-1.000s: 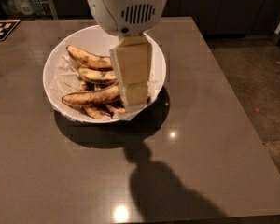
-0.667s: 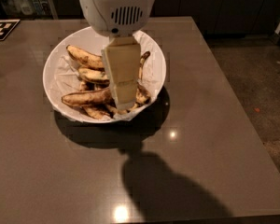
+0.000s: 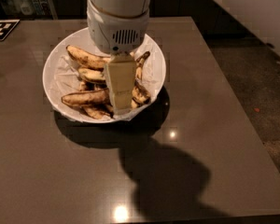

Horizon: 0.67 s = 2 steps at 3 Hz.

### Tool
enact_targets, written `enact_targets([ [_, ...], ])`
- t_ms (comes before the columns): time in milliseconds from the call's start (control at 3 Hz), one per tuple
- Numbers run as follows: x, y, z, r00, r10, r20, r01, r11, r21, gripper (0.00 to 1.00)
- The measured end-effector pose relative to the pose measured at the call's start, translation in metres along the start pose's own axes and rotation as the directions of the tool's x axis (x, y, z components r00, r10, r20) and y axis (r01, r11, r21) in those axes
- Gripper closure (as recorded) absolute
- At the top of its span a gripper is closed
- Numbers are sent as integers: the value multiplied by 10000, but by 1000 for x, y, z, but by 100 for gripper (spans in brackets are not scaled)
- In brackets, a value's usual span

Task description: Pick banana from white bowl

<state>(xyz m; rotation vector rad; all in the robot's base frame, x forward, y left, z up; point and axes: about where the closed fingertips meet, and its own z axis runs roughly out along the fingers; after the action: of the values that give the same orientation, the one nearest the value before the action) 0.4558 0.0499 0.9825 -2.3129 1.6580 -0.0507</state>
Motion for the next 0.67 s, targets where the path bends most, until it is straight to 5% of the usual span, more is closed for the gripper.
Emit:
enact_targets([
  [667, 10, -5, 40, 9997, 214, 72, -206, 9949, -987, 24],
])
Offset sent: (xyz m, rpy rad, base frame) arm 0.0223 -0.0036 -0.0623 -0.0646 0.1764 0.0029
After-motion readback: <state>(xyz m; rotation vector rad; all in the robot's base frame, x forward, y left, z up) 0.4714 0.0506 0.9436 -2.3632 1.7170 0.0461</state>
